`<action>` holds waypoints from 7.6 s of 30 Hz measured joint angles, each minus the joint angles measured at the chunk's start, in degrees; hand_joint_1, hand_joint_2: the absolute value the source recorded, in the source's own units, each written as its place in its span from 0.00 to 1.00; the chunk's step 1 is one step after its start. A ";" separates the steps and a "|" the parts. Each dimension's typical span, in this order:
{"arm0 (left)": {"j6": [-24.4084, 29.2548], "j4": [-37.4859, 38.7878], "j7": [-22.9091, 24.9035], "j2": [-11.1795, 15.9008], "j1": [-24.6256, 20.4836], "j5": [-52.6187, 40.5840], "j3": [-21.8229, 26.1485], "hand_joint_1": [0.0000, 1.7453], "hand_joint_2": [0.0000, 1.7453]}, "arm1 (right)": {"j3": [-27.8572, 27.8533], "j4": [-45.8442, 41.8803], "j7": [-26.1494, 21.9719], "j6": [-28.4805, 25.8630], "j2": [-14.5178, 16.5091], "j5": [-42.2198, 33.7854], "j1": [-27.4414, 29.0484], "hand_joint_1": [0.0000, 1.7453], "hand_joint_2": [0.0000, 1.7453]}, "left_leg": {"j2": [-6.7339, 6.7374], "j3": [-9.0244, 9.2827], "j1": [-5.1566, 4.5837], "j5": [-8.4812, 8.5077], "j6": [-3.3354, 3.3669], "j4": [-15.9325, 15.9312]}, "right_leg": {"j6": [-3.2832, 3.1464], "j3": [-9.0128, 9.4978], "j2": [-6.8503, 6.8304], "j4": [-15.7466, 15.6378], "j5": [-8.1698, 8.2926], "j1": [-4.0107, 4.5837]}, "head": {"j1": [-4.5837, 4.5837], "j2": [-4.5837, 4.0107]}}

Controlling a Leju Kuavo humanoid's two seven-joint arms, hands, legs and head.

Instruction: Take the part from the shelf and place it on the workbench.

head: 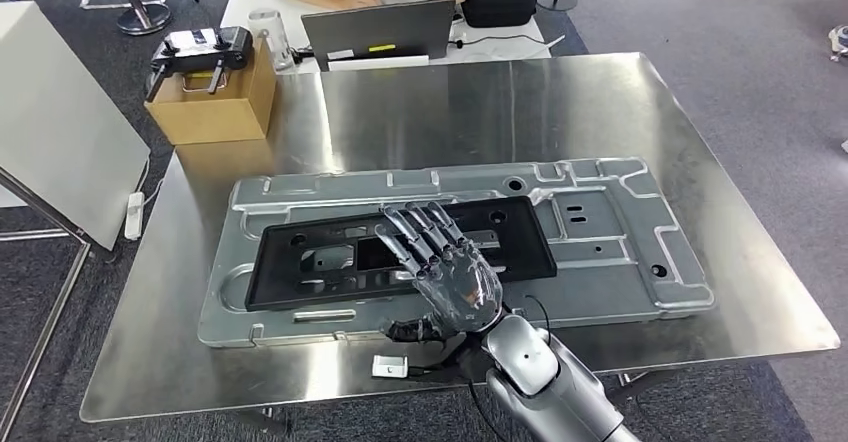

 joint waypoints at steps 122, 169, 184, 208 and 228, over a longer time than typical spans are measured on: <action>0.25 0.37 -3.13 -1.37 1.24 2.97 6.69 0.00 0.00 | -60.04 60.55 3.39 27.33 10.05 -49.43 17.59 0.00 1.00 | 1.08 5.42 -0.60 -3.41 1.77 -2.59 | -0.62 0.53 -0.34 -1.04 -0.50 0.82 | 0.39 0.00; -0.54 0.37 -3.81 -1.76 1.71 3.68 7.23 0.00 0.00 | -61.41 60.95 4.09 27.77 10.07 -49.79 17.79 0.00 0.00 | 7.01 -0.01 -0.51 -0.58 1.17 -0.55 | 0.24 4.27 -2.73 -0.77 -4.59 0.35 | 0.63 0.00; 0.09 0.37 -5.10 -3.00 1.18 5.43 9.38 0.00 0.00 | -61.46 61.00 5.96 29.35 9.84 -47.35 17.83 0.00 0.00 | -3.11 0.44 -0.16 -0.60 1.42 -0.96 | 0.66 3.10 7.08 -1.39 -2.50 -0.66 | 0.58 0.00; 0.33 0.39 -3.18 -0.93 2.34 5.53 10.67 0.00 0.00 | -61.44 61.02 5.97 29.48 10.36 -46.38 17.81 0.00 0.00 | 0.81 -6.87 0.78 -8.07 -0.32 15.53 | -0.89 3.34 2.74 -0.70 -3.46 -0.21 | 0.33 0.00; 1.46 0.37 -4.32 -3.14 2.05 6.15 12.31 0.00 0.00 | -61.36 61.10 4.26 28.29 8.19 -43.00 17.85 0.00 0.00 | 6.19 -0.50 -0.41 0.40 2.02 -0.77 | 1.79 4.21 -3.00 -0.26 -4.41 -0.41 | 0.43 0.00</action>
